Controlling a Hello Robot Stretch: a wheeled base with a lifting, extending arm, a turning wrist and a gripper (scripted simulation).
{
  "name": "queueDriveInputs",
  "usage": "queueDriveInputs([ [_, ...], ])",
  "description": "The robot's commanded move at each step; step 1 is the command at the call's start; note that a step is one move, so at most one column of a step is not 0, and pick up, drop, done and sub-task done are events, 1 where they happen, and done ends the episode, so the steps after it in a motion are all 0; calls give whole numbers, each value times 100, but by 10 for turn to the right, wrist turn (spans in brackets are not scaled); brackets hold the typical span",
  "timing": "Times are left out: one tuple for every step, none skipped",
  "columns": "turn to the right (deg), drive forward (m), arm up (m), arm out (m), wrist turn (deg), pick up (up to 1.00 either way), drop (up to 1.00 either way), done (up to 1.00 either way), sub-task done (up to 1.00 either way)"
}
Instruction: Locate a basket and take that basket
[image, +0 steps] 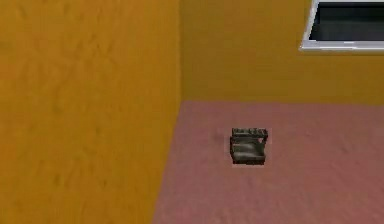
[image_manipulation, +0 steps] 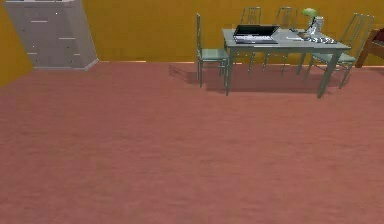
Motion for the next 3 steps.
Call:
queueDriveInputs([
  [0, 90, 0, 0, 0, 0, 0, 0, 0],
  [-450, 0, 0, 0, 0, 0, 0, 0, 0],
  [0, 0, 16, 0, 0, 0, 0, 0, 0],
])
